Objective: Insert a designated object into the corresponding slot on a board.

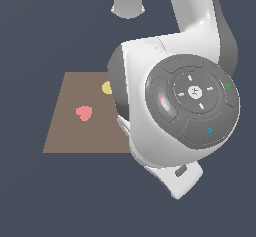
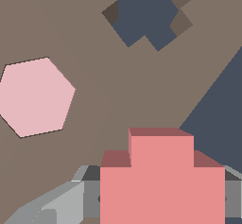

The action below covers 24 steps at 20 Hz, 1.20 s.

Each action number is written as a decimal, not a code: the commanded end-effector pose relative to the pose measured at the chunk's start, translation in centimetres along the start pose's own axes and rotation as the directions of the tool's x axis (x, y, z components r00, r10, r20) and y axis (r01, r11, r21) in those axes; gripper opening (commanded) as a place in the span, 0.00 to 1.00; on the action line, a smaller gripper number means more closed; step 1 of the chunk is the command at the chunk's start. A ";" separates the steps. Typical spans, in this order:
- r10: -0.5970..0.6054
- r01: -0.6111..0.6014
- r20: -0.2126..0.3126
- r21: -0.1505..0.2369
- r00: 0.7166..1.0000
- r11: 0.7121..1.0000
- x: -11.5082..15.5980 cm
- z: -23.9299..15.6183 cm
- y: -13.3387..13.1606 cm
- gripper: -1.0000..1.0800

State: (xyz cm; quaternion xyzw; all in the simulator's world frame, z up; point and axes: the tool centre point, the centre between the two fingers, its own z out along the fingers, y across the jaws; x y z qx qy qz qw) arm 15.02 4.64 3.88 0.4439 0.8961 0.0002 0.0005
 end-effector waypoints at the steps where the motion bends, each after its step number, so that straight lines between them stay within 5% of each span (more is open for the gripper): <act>1: -0.082 0.082 0.001 -0.001 0.997 0.997 1.4 -0.1 0.5 0.00; 6: -0.251 0.251 0.000 -0.001 0.968 0.968 4.5 -0.1 1.1 0.00; 13: -0.461 0.461 0.000 0.000 0.887 0.887 8.7 -0.2 1.0 0.00; 24: -0.599 0.599 -0.001 0.000 0.801 0.801 11.6 -0.2 0.2 0.00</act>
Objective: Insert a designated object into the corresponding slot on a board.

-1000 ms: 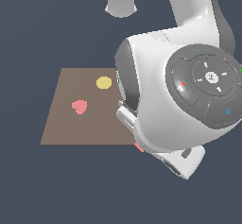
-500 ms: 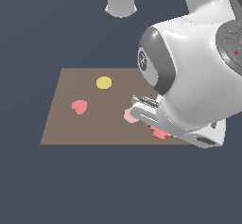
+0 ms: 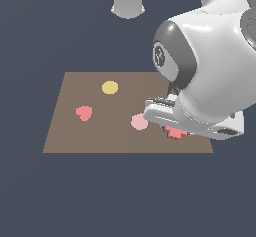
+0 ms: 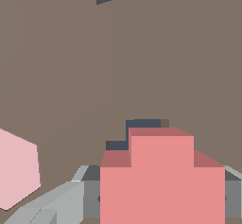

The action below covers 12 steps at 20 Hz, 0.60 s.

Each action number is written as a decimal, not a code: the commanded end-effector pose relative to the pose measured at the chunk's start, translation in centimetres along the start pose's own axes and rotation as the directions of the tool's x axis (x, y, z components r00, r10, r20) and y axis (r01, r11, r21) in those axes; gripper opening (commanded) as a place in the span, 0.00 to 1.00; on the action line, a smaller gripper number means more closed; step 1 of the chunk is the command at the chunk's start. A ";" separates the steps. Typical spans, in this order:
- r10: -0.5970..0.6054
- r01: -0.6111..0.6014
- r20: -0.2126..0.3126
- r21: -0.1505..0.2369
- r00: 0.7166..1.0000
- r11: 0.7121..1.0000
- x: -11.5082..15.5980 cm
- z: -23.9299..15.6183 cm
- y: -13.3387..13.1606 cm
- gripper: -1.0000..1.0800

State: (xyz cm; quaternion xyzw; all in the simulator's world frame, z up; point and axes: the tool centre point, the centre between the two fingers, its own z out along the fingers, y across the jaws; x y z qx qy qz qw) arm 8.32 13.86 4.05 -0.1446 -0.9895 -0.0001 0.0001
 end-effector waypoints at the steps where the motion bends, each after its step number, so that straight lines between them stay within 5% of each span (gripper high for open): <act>1: -0.017 0.017 0.001 0.000 1.000 1.000 0.3 0.0 0.1 0.00; 10: -0.020 0.020 0.001 0.001 1.000 1.000 0.3 1.0 0.0 0.00; 11: -0.020 0.020 0.001 0.001 1.000 1.000 0.3 1.0 0.0 0.96; 12: -0.020 0.020 0.001 0.001 1.000 1.000 0.3 1.0 0.0 0.96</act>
